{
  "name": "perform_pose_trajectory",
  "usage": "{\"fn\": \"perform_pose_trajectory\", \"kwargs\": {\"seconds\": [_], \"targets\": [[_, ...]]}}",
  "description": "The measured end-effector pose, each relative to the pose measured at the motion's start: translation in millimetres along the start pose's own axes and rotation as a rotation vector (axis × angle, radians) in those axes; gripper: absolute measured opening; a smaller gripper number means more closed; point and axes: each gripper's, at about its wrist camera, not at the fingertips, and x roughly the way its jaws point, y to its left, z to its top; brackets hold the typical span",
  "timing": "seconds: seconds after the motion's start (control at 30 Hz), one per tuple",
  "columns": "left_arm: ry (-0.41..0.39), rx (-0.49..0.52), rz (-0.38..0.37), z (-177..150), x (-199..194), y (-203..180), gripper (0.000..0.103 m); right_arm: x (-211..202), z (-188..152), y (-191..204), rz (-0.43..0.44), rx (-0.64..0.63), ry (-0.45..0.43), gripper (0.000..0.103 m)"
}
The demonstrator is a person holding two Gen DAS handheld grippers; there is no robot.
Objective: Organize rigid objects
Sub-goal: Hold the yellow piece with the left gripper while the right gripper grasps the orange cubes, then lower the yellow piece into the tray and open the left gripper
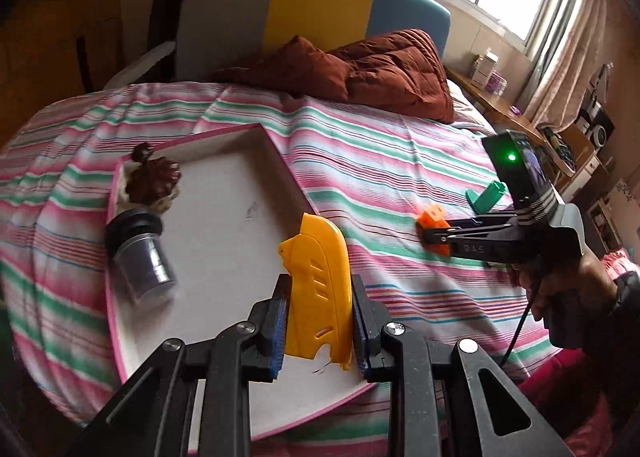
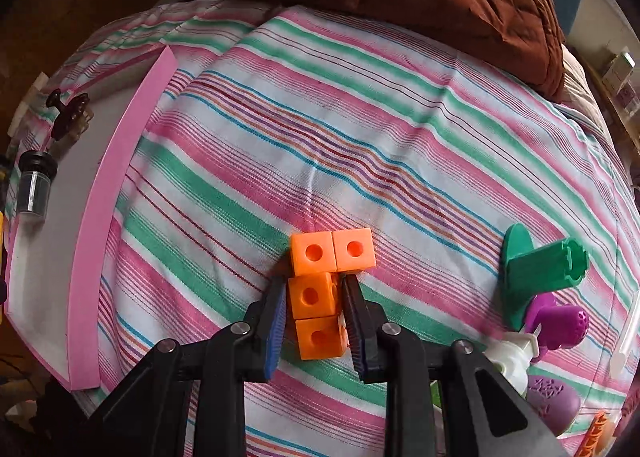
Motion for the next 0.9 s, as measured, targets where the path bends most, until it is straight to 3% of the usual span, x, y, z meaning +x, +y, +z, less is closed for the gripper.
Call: {"fn": "perform_pose_trajectory", "kwargs": {"seconds": [0.23,0.4,0.6,0.7,0.9], "targets": [[0.0,-0.024,0.088,-15,-11,13,0.027,2,-15,-19,0.081,0.043,-0.082,0.027],[-0.002,-0.034,0.122,-23,-15,17,0.027,-1,-14,-12,0.049,0.005,-0.095,0.027],[0.004,-0.041,0.126,-25,-16,19,0.027,-9,-20,-30,0.069,0.02,-0.1,0.027],[0.004,-0.039,0.128,-26,-17,19,0.027,-3,-4,-6,0.058,0.003,-0.115,0.027],[-0.001,-0.042,0.125,-27,-18,20,0.027,2,2,3,0.021,-0.032,-0.12,0.027]]}}
